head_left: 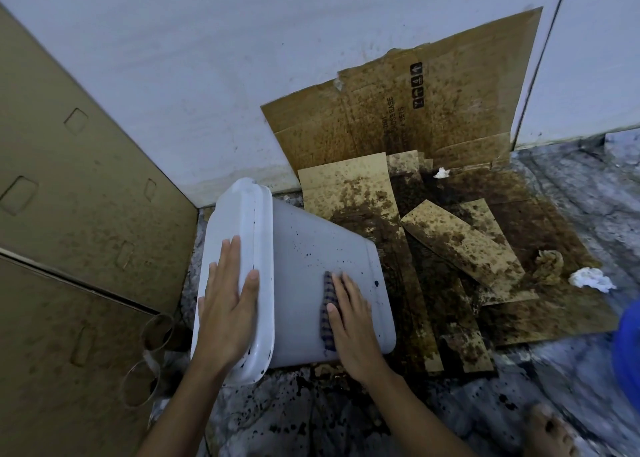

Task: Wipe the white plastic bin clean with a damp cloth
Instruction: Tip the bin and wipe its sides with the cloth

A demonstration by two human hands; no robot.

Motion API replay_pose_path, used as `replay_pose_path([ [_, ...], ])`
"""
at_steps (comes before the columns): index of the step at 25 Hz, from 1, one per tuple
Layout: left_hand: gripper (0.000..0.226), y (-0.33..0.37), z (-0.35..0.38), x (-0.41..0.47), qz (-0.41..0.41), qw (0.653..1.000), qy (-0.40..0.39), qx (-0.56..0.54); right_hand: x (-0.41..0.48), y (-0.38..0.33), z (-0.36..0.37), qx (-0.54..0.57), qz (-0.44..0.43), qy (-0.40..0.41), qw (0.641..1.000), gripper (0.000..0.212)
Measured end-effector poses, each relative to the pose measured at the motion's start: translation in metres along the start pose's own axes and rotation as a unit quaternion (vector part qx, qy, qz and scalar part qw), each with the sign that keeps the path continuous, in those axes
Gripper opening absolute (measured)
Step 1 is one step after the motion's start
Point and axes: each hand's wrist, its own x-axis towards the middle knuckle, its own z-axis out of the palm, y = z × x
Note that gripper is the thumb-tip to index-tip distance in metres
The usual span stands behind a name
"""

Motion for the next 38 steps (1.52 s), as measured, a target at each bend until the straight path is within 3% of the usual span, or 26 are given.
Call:
replay_pose_path([
  [9,0.050,0.012,0.003,0.002,0.006,1.000,-0.007,0.005,0.003,0.057,-0.015,0.038,0.121,0.033,0.991,0.048],
  [16,0.049,0.015,0.004,0.005,0.008,1.000,-0.007,0.010,-0.010,-0.042,-0.004,0.007,-0.047,0.012,0.999,0.053],
  [22,0.050,0.017,0.006,0.003,0.016,1.000,-0.009,0.019,-0.013,-0.073,-0.003,0.017,-0.083,0.004,0.996,0.054],
  [29,0.053,-0.003,-0.004,0.007,0.011,1.000,-0.008,-0.018,-0.007,-0.020,0.003,-0.021,-0.047,0.004,0.999,0.053],
  [38,0.054,-0.008,-0.007,0.011,0.006,0.999,-0.014,-0.038,0.012,0.068,0.002,0.020,0.075,0.063,0.995,0.062],
])
